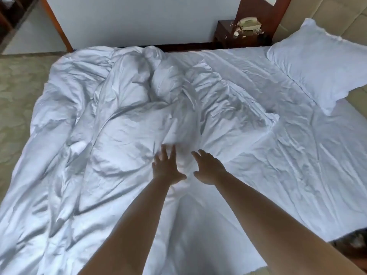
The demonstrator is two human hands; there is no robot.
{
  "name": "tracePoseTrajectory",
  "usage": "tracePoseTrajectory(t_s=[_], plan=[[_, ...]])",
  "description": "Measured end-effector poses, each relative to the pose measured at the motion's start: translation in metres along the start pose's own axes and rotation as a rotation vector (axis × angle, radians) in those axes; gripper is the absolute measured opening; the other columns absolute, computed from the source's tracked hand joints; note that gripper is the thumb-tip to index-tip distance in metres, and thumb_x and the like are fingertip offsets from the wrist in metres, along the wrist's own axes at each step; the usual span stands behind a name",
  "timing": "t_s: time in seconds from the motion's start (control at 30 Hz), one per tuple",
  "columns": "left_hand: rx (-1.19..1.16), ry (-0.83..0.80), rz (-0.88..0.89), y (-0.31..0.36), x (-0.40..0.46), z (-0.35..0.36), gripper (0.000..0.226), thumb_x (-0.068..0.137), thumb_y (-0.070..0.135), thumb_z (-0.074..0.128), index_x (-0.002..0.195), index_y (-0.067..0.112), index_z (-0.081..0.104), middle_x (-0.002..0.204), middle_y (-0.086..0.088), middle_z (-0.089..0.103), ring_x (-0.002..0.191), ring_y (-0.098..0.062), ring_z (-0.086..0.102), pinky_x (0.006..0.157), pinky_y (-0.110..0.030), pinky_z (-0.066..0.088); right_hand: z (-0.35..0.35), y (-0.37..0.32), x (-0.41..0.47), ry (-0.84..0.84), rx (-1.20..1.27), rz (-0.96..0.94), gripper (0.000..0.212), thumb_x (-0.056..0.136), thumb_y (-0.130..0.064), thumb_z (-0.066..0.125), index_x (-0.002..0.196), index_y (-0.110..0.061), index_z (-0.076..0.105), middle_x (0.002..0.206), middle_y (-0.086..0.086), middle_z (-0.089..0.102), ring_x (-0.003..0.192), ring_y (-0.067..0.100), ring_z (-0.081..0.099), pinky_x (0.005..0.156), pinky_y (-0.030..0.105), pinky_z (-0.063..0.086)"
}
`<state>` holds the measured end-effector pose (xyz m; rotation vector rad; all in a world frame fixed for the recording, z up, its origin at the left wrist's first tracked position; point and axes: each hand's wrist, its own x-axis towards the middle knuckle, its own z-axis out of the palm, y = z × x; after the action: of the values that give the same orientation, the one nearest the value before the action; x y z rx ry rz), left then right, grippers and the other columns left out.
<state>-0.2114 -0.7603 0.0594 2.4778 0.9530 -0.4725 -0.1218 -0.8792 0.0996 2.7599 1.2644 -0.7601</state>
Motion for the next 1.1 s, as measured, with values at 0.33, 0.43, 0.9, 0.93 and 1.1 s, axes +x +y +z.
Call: tracePoseTrajectory(t_s=[0.33, 0.43, 0.9, 0.93, 1.1], plan=[[0.09, 0.238, -0.134, 0.009, 0.056, 0.036, 0.096, 0.085, 0.004, 0.058, 0.151, 0.026, -0.008, 0.15, -0.019, 0.014, 0.119, -0.038, 0.048, 0.09, -0.037, 0.049, 0.024, 0.033, 0.049, -0.108, 0.058, -0.055, 0.073, 0.092, -0.02, 0.051, 0.152, -0.023, 0.009, 0.159, 0.003, 0.007, 0.142, 0.024, 0.023, 0.111, 0.038, 0.029], [0.094, 0.236, -0.07, 0.014, 0.046, 0.022, 0.076, 0.089, 0.003, 0.043, 0.152, 0.025, 0.007, 0.14, -0.01, 0.042, 0.112, -0.031, 0.057, 0.09, -0.038, 0.047, 0.025, 0.038, 0.045, -0.081, 0.039, -0.085, 0.075, 0.092, -0.019, 0.053, 0.152, -0.023, 0.008, 0.159, 0.003, 0.007, 0.141, 0.024, 0.024, 0.11, 0.037, 0.03], [-0.127, -0.213, 0.036, 0.131, -0.18, -0.016, 0.029, 0.087, -0.007, 0.042, 0.11, -0.011, 0.058, 0.094, -0.017, 0.057, 0.094, -0.027, 0.059, 0.053, -0.014, 0.035, -0.011, 0.101, -0.118, 0.351, -0.216, -0.405, 0.057, 0.09, -0.025, 0.05, 0.145, -0.027, 0.033, 0.155, 0.004, 0.025, 0.143, 0.02, 0.022, 0.114, 0.038, 0.016], [-0.119, -0.24, 0.022, 0.139, -0.198, -0.011, 0.031, 0.086, -0.009, 0.04, 0.11, -0.01, 0.058, 0.087, -0.016, 0.055, 0.079, -0.022, 0.055, 0.048, -0.012, 0.034, -0.014, 0.109, -0.135, 0.338, -0.277, -0.462, 0.046, 0.088, -0.023, 0.052, 0.134, -0.023, 0.048, 0.143, 0.005, 0.044, 0.136, 0.021, 0.036, 0.112, 0.035, 0.021], [0.048, -0.258, -0.048, 0.175, -0.248, 0.029, 0.036, 0.09, -0.002, 0.043, 0.125, -0.005, 0.052, 0.124, -0.018, 0.056, 0.099, -0.022, 0.054, 0.07, -0.024, 0.043, -0.016, 0.148, -0.209, 0.106, -0.401, -0.346, 0.027, 0.092, -0.016, 0.049, 0.113, -0.006, 0.064, 0.117, 0.012, 0.064, 0.11, 0.029, 0.06, 0.091, 0.033, 0.046]])
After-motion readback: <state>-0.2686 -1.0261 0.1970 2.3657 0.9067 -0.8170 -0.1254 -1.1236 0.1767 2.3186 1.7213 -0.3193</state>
